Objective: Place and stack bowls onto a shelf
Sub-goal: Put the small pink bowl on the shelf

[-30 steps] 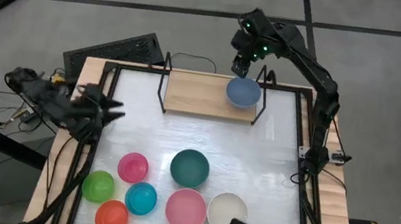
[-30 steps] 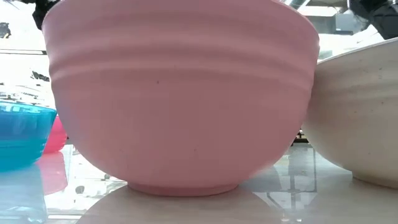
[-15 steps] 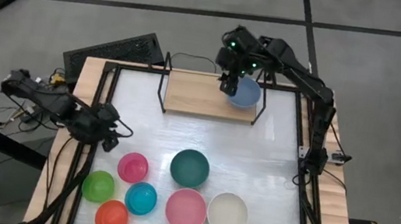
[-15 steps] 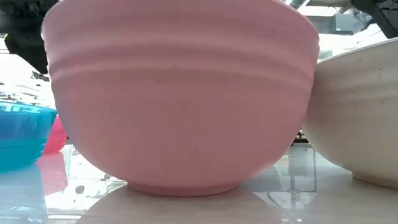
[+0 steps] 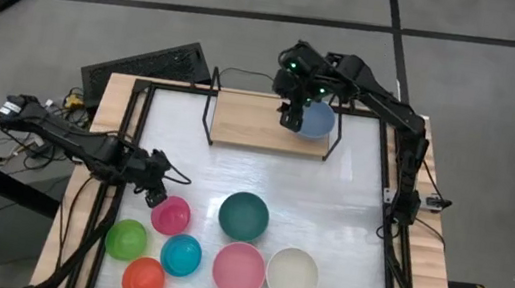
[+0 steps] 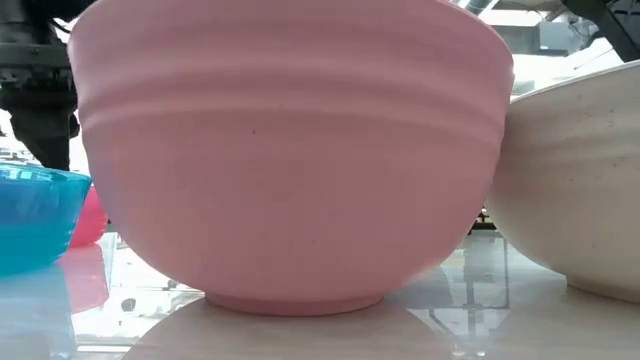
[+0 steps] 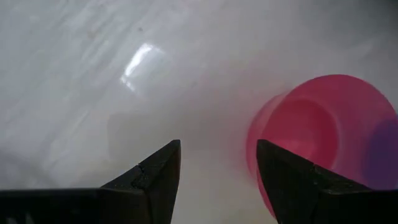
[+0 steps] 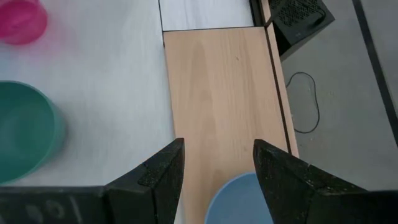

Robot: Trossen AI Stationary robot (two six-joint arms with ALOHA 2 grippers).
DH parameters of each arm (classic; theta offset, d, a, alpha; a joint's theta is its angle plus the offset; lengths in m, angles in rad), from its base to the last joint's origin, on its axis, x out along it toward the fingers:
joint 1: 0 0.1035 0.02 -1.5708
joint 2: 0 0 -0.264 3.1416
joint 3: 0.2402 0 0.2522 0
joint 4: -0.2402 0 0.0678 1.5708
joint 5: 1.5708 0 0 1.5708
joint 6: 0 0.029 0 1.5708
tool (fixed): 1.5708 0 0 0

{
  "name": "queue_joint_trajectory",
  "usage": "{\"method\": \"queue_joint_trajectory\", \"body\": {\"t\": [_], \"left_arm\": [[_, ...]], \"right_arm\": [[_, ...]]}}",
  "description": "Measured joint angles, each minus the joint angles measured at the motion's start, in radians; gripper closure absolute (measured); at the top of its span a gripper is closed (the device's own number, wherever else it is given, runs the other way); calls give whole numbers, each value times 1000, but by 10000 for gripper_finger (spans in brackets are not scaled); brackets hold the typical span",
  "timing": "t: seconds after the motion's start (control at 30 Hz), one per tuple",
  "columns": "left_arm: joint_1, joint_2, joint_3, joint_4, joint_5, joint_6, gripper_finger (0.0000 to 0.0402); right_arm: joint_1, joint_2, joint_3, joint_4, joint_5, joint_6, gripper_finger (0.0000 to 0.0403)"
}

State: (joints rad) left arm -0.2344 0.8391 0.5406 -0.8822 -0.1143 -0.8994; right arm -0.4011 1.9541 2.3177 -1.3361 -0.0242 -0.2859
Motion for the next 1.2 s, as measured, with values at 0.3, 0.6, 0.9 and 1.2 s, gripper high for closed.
{"method": "queue_joint_trajectory", "body": {"t": [0.3,0.6,0.9,1.2], "left_arm": [[0,108,-38,117,92,33,207],[1,153,-38,142,105,50,207],[41,97,24,129,91,88,207],[24,136,26,153,141,83,207]], "right_arm": [[-7,0,0,-2,1,0,184],[-15,0,0,-6,2,0,184],[-14,0,0,-20,2,-1,184],[-14,0,0,-27,2,32,184]]}}
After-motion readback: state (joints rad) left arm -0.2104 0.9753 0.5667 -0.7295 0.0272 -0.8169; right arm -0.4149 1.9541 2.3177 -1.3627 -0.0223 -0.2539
